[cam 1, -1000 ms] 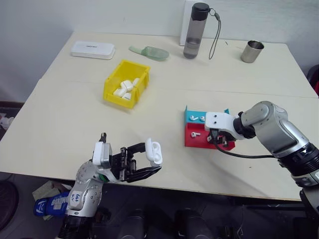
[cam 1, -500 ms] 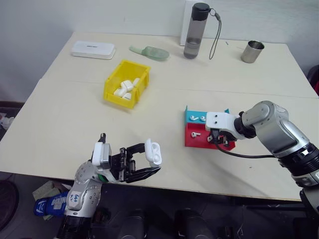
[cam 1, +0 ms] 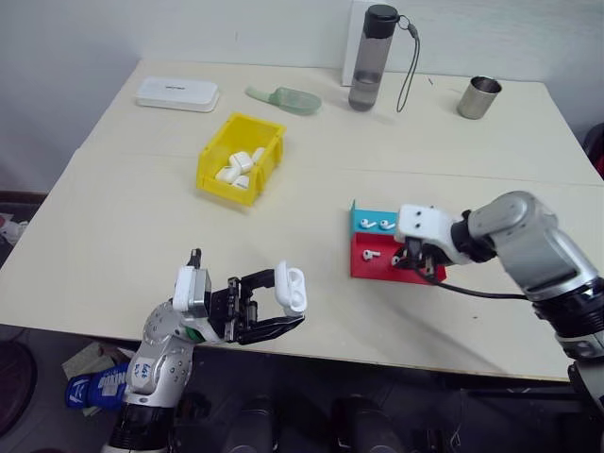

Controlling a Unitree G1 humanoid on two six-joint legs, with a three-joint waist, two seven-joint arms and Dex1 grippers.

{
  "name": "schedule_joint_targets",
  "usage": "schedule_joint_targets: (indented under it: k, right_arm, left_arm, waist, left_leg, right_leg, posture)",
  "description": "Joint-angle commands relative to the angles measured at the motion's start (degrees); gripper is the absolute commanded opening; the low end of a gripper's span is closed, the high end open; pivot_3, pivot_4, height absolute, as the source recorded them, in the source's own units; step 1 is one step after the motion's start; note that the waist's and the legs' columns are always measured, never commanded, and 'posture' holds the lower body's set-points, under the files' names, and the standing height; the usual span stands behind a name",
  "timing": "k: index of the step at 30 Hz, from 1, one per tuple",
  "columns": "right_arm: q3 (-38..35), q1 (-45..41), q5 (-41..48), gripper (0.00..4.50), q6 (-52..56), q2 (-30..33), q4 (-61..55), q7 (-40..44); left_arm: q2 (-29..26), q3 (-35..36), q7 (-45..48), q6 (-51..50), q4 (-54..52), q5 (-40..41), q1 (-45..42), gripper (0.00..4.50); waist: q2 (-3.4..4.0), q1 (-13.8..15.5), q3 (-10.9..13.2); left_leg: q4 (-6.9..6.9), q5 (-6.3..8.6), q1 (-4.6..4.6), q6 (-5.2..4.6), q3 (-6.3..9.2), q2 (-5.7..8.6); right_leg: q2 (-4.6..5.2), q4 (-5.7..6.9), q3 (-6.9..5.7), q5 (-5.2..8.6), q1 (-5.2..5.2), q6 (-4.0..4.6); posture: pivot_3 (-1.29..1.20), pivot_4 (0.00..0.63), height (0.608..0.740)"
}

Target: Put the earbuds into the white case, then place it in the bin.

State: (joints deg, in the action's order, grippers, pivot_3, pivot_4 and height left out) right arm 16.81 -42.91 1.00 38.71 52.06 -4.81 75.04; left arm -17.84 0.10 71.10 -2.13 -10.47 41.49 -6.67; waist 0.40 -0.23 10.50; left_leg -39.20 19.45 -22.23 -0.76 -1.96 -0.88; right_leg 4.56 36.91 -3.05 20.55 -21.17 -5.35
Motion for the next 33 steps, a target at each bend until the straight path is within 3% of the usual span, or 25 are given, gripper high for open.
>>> schedule_joint_targets:
  k: [1, 6, 8, 10, 13, 19, 33]
  right_arm:
    - [-13.85, 1.37, 12.58, 0.57, -0.47, -0.62, -4.14, 2.62]
    - [-30.70, 5.17, 38.57, 0.57, 4.22, -12.44, -11.78, 0.63]
    - [-34.26, 6.77, 48.40, 0.57, 4.78, -21.31, -16.37, -7.40]
    - [-33.74, 8.35, 52.09, 0.57, 3.15, -28.19, -20.31, -13.44]
    - [-30.33, 10.23, 51.54, 0.57, -1.71, -34.29, -22.96, -16.12]
    - [-22.91, 11.94, 44.87, 0.57, -13.05, -38.29, -21.20, -14.71]
    - [-16.53, 12.82, 40.48, 0.57, -25.67, -39.41, -15.50, -11.53]
  left_arm:
    - [0.81, 1.74, 0.17, -1.08, 0.60, 3.42, -2.88, 2.76]
    - [1.97, 3.31, -0.18, -4.33, 2.34, 6.87, -7.40, 2.76]
    - [2.26, 3.11, -0.13, -6.57, 3.38, 8.24, -10.00, 2.76]
    - [2.61, 2.40, 0.14, -8.03, 3.84, 8.56, -12.32, 2.76]
    - [3.58, 2.18, -0.40, -10.09, 3.22, 9.78, -14.32, 2.76]
    - [4.06, 2.90, -2.03, -14.70, 0.38, 12.93, -15.71, 2.76]
    - [4.25, 2.71, -4.27, -17.79, -3.77, 13.79, -15.21, 2.76]
  waist:
    - [-0.01, 0.12, 0.00]
    - [-0.05, -0.10, -0.01]
    - [-0.05, -0.17, -0.02]
    - [-0.06, -0.14, -0.02]
    - [-0.06, -0.11, -0.02]
    - [-0.06, -0.23, -0.02]
    - [-0.06, -1.43, -0.02]
  left_leg:
    - [0.00, 0.00, 0.00, 0.00, 0.01, 0.00]
    - [0.01, 0.00, 0.02, 0.00, 0.04, -0.01]
    - [0.00, 0.00, 0.03, 0.01, 0.02, -0.02]
    - [-0.01, -0.03, 0.04, 0.05, 0.02, -0.03]
    - [-0.04, -0.03, 0.03, 0.06, 0.02, 0.04]
    - [-0.02, -0.03, 0.02, 0.05, 0.01, 0.10]
    - [-0.02, -0.04, 0.04, 0.04, 0.00, 0.09]
  right_leg:
    - [0.00, 0.01, -0.01, 0.00, 0.01, 0.00]
    - [-0.02, 0.03, -0.05, -0.01, 0.06, -0.01]
    - [-0.04, 0.12, -0.02, -0.01, 0.03, -0.01]
    - [-0.04, 0.22, -0.01, -0.01, -0.04, -0.01]
    - [-0.01, 0.55, 0.04, -0.01, -0.19, -0.01]
    - [-0.01, 0.57, 0.09, -0.01, -0.25, -0.01]
    - [-0.02, 0.58, 0.12, 0.00, -0.25, -0.01]
  posture:
    - [0.00, 0.150, 0.740]
    - [0.00, 0.150, 0.740]
    - [0.00, 0.150, 0.740]
    - [0.00, 0.150, 0.740]
    - [0.00, 0.150, 0.740]
    - [0.00, 0.150, 0.740]
    - [0.00, 0.150, 0.740]
